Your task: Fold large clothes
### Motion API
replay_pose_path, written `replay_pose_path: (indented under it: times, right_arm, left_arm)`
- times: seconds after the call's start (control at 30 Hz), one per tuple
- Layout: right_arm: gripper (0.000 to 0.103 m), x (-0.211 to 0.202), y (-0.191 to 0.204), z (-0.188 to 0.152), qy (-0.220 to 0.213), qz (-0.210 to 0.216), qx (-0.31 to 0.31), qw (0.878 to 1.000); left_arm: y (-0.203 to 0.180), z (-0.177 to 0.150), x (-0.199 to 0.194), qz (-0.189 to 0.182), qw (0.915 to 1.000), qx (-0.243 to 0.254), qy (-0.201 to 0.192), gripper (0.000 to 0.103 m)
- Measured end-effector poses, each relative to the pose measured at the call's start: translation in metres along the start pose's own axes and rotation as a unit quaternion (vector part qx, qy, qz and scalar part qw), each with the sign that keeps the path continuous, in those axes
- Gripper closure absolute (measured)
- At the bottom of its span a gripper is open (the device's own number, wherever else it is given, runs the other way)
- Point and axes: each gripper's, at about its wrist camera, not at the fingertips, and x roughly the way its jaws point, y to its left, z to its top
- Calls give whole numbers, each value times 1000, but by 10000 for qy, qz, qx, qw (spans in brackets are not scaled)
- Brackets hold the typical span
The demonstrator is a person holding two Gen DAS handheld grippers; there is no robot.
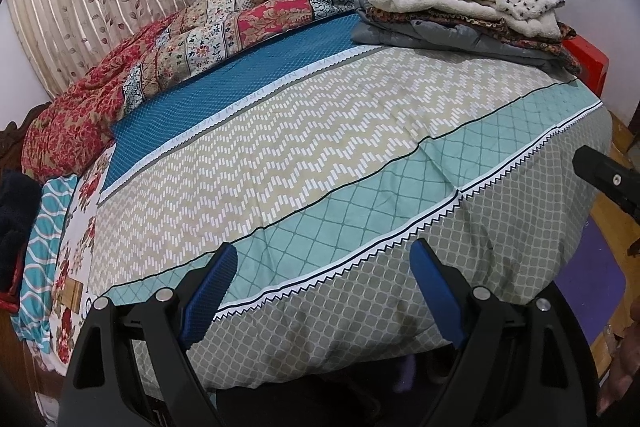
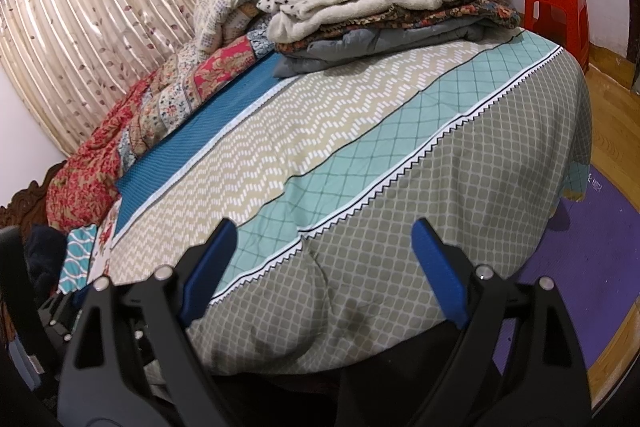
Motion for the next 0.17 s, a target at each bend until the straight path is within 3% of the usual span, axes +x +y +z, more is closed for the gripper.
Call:
replay_pose_path:
  times: [0.17]
  right_arm:
    - [18,0,0,0,7,-1,2,10000]
  left_arm:
    - [1,0,2,-17,10000,-24,46,89]
